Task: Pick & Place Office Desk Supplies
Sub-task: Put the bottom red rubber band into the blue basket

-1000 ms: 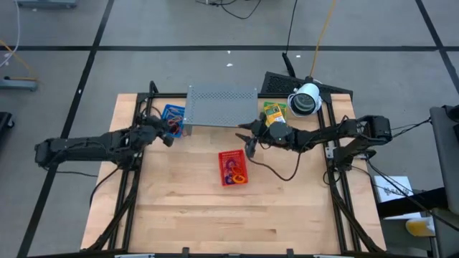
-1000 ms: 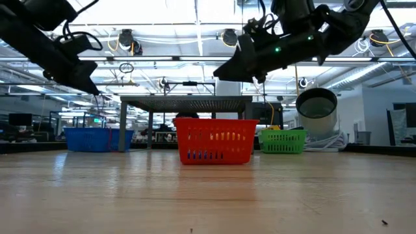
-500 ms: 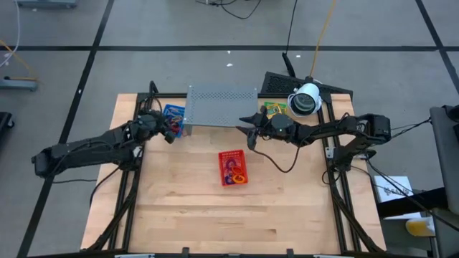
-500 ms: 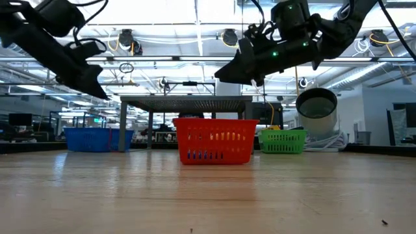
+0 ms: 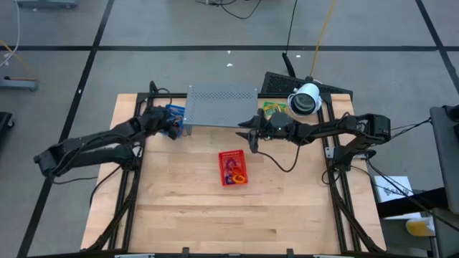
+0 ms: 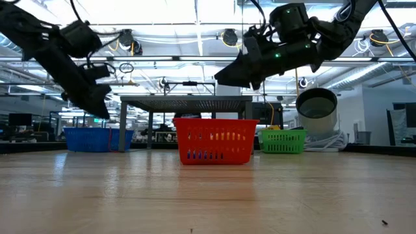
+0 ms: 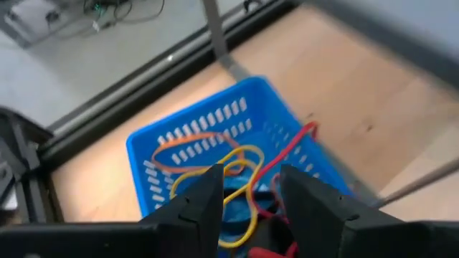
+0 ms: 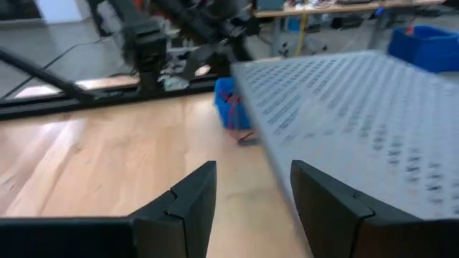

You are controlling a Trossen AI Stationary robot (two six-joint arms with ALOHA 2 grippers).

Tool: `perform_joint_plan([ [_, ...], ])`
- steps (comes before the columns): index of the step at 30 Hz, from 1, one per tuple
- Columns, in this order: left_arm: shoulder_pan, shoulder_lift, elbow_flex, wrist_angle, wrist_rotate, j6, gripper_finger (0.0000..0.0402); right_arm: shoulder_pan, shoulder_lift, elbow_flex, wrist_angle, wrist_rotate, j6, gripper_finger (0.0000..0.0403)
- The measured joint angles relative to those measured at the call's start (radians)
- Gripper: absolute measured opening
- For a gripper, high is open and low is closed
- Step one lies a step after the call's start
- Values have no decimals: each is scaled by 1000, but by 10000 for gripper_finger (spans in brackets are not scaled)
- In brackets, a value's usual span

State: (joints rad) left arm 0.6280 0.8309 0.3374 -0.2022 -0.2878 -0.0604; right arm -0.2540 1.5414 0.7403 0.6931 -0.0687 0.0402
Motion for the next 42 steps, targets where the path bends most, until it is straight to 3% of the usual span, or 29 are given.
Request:
perform_joint_plan([
  [4, 46, 68, 0, 22, 18, 2, 144, 14, 0, 0, -41, -27, 16, 169],
  [11, 91, 170, 0, 148, 156, 4, 128, 34, 0, 0, -55, -40, 14, 169],
  [19, 92, 281, 0, 174, 161, -7, 127, 33, 0, 0, -54, -41, -15, 169],
  [25, 92, 335, 0, 176, 139, -46, 116, 33, 0, 0, -55, -41, -35, 169],
  [32, 92, 334, 0, 180, 112, -24, 12, 33, 0, 0, -55, -41, -38, 169],
  [42, 92, 317, 0, 262, -3, -39, 5, 33, 0, 0, -54, -41, -37, 169],
])
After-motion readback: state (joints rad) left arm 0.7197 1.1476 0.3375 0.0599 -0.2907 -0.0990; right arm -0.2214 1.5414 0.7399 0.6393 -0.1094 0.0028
